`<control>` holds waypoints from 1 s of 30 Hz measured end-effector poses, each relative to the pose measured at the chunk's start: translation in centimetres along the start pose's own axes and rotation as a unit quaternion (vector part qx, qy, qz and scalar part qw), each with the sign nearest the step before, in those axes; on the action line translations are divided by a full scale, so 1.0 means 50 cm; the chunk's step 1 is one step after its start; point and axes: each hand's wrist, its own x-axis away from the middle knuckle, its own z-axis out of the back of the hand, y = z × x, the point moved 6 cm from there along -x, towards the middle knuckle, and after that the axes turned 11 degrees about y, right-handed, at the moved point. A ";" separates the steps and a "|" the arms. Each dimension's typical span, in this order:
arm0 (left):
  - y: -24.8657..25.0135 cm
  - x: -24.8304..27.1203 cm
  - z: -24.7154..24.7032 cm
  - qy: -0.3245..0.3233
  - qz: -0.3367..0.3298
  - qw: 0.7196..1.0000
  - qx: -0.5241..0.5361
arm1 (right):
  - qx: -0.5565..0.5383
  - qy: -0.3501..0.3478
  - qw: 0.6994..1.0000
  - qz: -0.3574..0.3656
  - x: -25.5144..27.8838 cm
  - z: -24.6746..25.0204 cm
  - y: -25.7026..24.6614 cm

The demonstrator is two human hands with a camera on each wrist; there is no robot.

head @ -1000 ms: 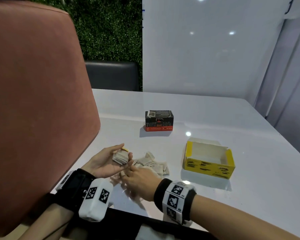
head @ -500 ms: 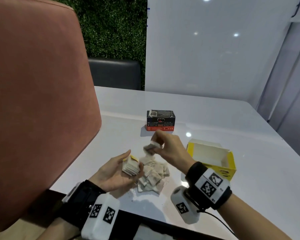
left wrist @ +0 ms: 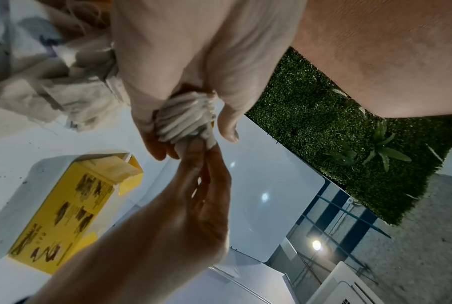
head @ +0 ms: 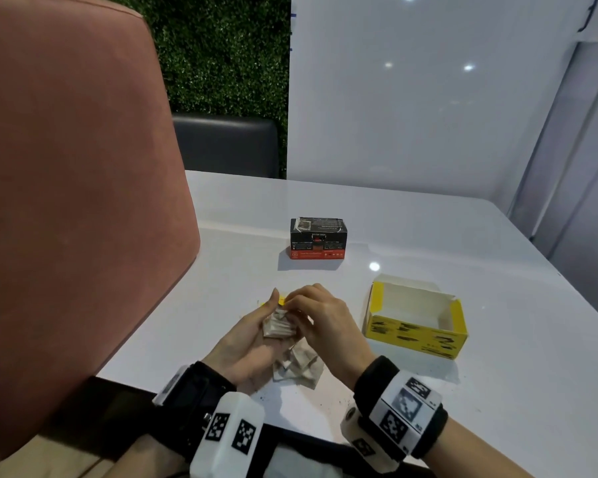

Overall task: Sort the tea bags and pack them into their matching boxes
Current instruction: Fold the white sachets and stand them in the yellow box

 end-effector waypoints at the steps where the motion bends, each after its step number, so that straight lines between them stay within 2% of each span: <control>1: -0.002 0.002 -0.003 -0.005 -0.002 1.000 0.006 | -0.001 -0.003 1.000 0.004 0.000 -0.001 -0.001; 3: 0.002 0.006 -0.007 -0.005 -0.013 1.000 -0.005 | -0.015 -0.010 1.000 -0.001 -0.004 0.001 0.002; 7: 0.043 0.018 0.007 0.050 -0.044 0.998 -0.014 | -0.088 0.038 0.986 -0.134 -0.020 0.037 0.057; 8: 0.055 0.017 0.015 0.057 -0.042 0.997 -0.003 | -0.065 0.004 0.987 -0.150 -0.021 0.031 0.075; 9: 0.064 0.018 0.023 0.062 -0.038 0.997 0.007 | -0.022 -0.062 0.987 -0.148 -0.018 0.016 0.086; 11: 0.075 0.019 0.033 0.067 -0.031 0.997 0.010 | 0.076 -0.195 0.971 -0.117 -0.003 -0.025 0.093; 12: 0.077 0.019 0.036 0.067 -0.028 0.997 0.003 | 0.107 -0.228 0.962 -0.102 0.003 -0.042 0.091; 15: 0.077 0.019 0.041 0.070 -0.036 0.997 -0.019 | 0.153 -0.263 0.948 -0.088 0.007 -0.077 0.077; 18: 0.079 0.018 0.046 0.073 -0.050 0.996 -0.021 | 0.206 -0.283 0.936 -0.035 0.008 -0.111 0.059; 21: 0.085 0.017 0.051 0.088 -0.054 0.994 -0.017 | 0.228 -0.270 0.935 0.002 0.000 -0.121 0.059; 24: 0.090 0.019 0.063 0.106 -0.055 0.993 -0.013 | 0.211 -0.216 0.953 -0.018 -0.020 -0.100 0.076; 26: 0.085 0.015 0.069 0.110 -0.051 0.993 -0.001 | 0.172 -0.166 0.968 -0.075 -0.030 -0.076 0.093; 28: 0.075 0.010 0.069 0.117 -0.047 0.992 0.017 | 0.104 -0.118 0.974 -0.164 -0.037 -0.047 0.119; 30: 0.063 0.001 0.065 0.116 -0.042 0.992 0.021 | -0.034 -0.072 0.957 -0.279 -0.034 -0.023 0.148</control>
